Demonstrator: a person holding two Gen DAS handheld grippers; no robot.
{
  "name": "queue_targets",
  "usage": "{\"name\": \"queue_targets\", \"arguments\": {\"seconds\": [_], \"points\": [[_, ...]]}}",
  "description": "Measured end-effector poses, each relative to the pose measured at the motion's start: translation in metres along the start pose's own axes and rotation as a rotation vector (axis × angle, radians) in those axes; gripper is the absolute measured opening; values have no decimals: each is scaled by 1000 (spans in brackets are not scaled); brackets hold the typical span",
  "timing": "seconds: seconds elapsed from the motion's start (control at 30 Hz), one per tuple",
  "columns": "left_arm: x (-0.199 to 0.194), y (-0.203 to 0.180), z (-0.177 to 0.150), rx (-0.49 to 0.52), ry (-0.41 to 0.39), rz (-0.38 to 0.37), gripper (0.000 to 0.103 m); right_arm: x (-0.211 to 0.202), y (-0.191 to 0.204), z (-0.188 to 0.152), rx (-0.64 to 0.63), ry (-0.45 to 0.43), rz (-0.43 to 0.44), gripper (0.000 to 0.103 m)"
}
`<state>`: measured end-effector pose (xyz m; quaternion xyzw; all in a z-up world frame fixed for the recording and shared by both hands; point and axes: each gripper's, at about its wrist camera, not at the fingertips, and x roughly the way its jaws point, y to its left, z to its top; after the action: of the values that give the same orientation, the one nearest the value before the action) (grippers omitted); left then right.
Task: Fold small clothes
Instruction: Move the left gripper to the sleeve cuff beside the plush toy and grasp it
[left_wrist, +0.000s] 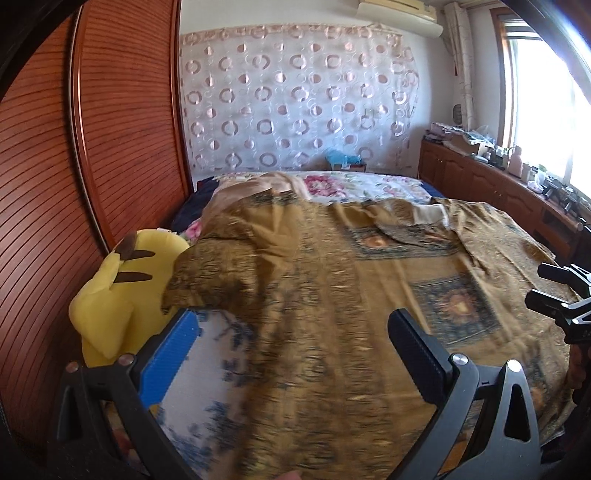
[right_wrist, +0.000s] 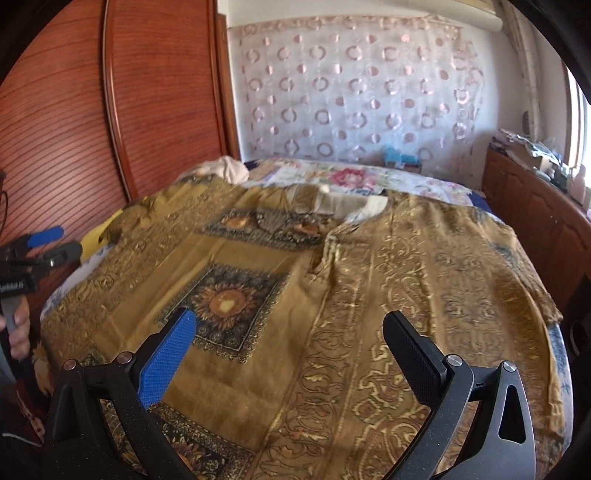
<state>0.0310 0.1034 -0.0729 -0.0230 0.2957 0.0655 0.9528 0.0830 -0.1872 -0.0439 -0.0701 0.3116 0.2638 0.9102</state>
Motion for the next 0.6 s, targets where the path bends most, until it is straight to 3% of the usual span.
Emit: {"name": "queue_targets", "arguments": {"seconds": [0.17, 0.3, 0.6], "points": [[22, 31, 9, 17, 59, 50, 103, 11, 5, 4, -24, 24, -5, 103], [41, 56, 15, -13, 97, 36, 103, 17, 4, 2, -24, 43, -6, 103], [81, 104, 22, -219, 187, -89, 99, 20, 0, -1, 15, 47, -3, 103]]}}
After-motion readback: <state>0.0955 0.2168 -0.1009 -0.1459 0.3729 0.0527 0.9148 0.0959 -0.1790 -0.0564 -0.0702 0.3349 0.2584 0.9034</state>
